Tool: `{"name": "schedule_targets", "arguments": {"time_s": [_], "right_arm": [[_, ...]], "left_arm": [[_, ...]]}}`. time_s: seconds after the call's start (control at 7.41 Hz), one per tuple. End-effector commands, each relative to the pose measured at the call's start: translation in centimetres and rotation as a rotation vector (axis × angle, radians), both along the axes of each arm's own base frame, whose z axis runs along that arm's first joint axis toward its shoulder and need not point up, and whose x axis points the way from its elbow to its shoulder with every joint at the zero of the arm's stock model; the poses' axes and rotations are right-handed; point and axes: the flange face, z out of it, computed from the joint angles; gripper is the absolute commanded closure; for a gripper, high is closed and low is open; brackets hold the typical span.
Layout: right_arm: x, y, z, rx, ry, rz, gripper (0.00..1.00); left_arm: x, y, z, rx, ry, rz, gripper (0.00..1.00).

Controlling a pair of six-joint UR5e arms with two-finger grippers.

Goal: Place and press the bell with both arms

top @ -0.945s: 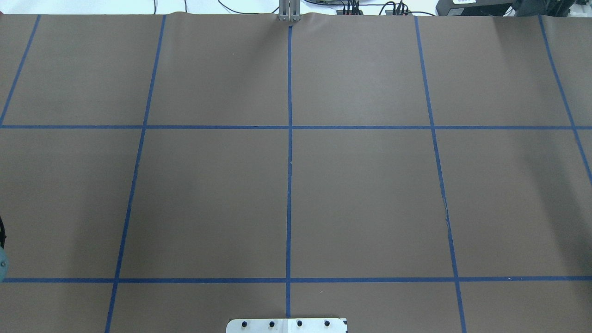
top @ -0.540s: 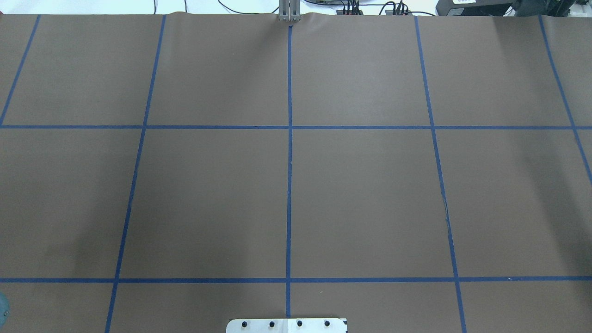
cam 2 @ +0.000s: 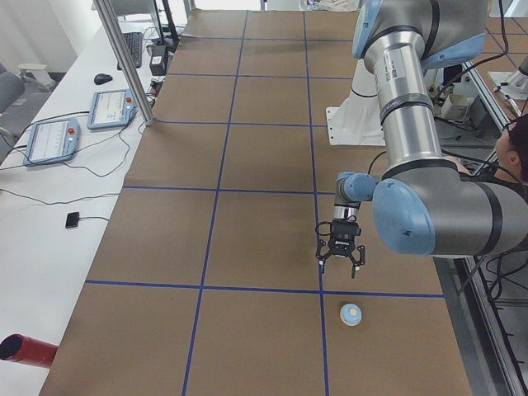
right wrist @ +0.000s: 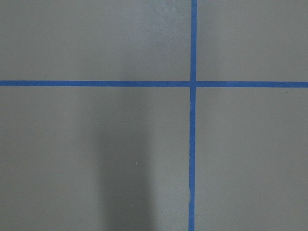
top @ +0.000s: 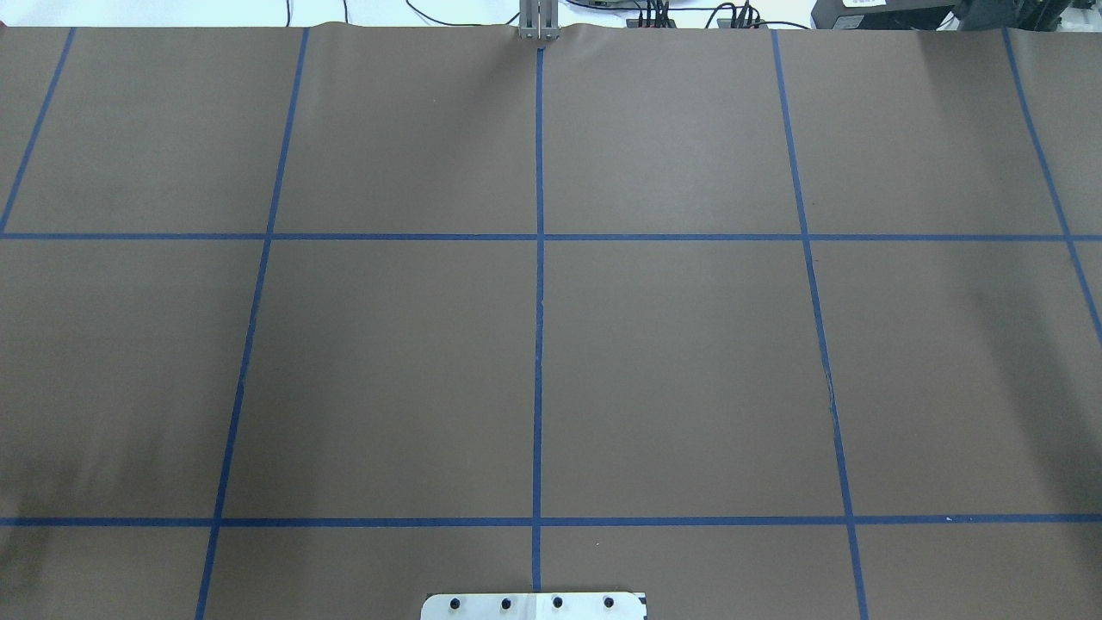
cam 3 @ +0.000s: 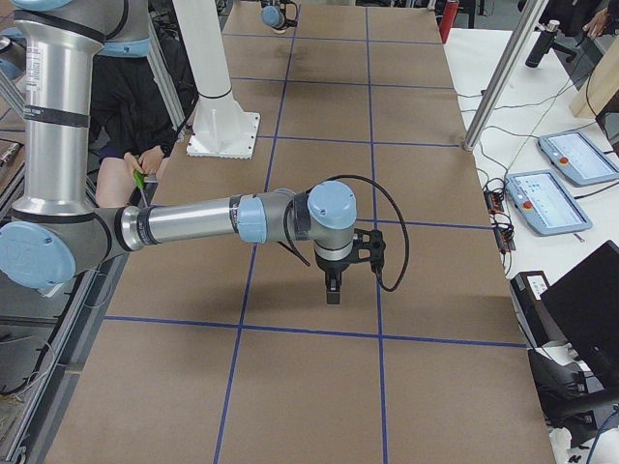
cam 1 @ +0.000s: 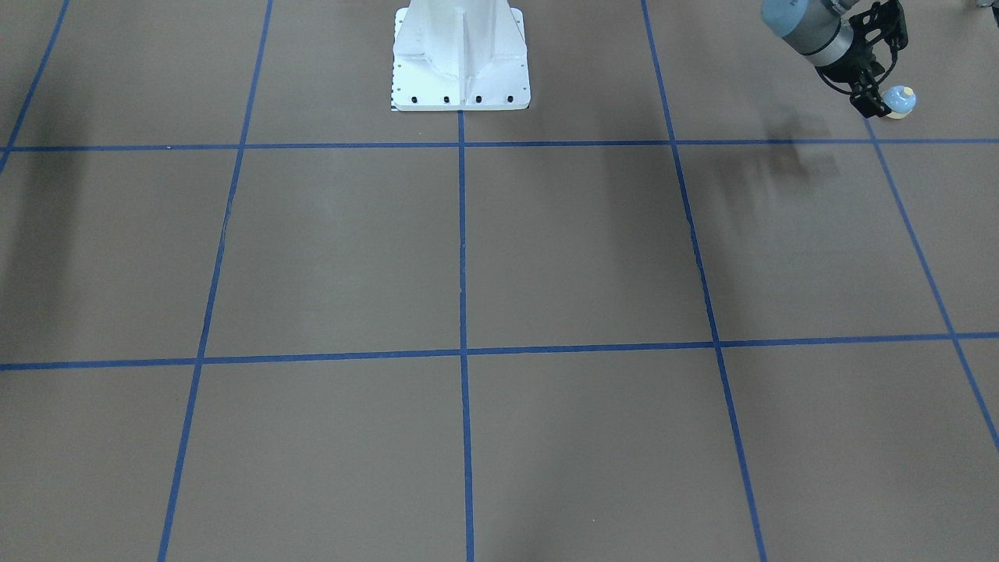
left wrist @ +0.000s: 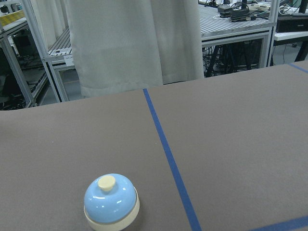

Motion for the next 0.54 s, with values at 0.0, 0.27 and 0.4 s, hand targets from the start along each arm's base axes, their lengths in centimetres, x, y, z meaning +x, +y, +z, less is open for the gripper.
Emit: {"name": "schedule_targets", "arguments": {"time_s": [0.0,0.27,0.4], "right_arm": [[-0.04,0.11,-0.4,0.006,0.0,0.0,0.0],[0.03,0.4,-1.03,0.018,0.0,0.002,0.0],[0.03,0.28,-1.17,0.021,0.0,0.002,0.0]], "left_arm": [[-1.11,0.55,2.64,-0.027,-0.031,-0.051,0.0],[-0.81,0.86,2.8,-0.039,-0.029,-0.097,0.0],[-0.57,1.26,2.84,-0.05,-0.029,-0.098,0.0]]}}
